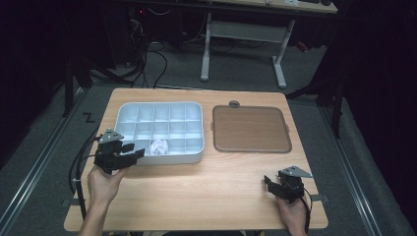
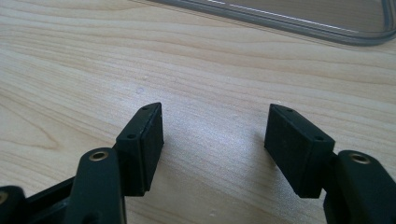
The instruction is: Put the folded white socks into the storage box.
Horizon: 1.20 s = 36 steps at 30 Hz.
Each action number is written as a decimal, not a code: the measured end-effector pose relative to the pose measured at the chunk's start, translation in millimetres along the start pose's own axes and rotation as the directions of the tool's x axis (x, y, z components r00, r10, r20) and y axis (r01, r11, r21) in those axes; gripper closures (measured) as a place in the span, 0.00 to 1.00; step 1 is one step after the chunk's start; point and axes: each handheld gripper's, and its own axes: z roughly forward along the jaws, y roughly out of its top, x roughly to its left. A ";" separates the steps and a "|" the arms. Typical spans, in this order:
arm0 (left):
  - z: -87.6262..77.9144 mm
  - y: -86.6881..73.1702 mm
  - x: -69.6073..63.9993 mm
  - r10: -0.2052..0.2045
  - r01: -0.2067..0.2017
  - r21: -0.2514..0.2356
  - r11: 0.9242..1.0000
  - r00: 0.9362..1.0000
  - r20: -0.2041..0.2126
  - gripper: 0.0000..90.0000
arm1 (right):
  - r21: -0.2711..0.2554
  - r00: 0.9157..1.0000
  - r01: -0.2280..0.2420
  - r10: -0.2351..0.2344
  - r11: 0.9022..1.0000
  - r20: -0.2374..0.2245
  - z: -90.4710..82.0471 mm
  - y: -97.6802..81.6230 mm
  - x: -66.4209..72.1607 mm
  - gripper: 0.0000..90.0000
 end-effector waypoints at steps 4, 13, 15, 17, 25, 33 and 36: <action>-4.9 -2.0 1.2 -0.003 0.003 -0.004 1.000 1.000 0.000 0.57 | -0.001 1.000 0.001 -0.001 1.000 -0.001 0.1 0.0 0.0 0.42; -17.6 -6.4 5.1 -0.003 0.003 -0.016 1.000 1.000 -0.006 0.57 | 0.001 1.000 0.001 -0.001 1.000 -0.001 0.0 0.0 0.3 0.42; -20.2 -8.5 5.9 0.000 0.000 -0.016 1.000 1.000 -0.007 0.57 | 0.001 1.000 0.001 -0.001 1.000 0.000 0.1 0.0 0.3 0.42; -22.6 -10.5 6.0 -0.007 0.007 -0.016 1.000 1.000 -0.005 0.57 | 0.001 1.000 0.001 -0.001 1.000 0.000 0.1 0.0 0.3 0.41; -25.1 -19.3 7.3 -0.012 0.012 -0.014 1.000 1.000 -0.003 0.56 | 0.001 1.000 0.000 0.000 1.000 -0.001 0.1 0.1 0.4 0.41; -27.5 -27.7 6.2 -0.029 0.029 -0.012 1.000 1.000 0.012 0.55 | 0.001 1.000 0.001 -0.001 1.000 -0.001 0.1 0.1 0.3 0.41; -27.9 -30.3 6.1 -0.036 0.037 -0.011 0.999 0.999 0.017 0.54 | 0.001 1.000 0.001 -0.001 1.000 -0.001 0.1 0.1 0.3 0.41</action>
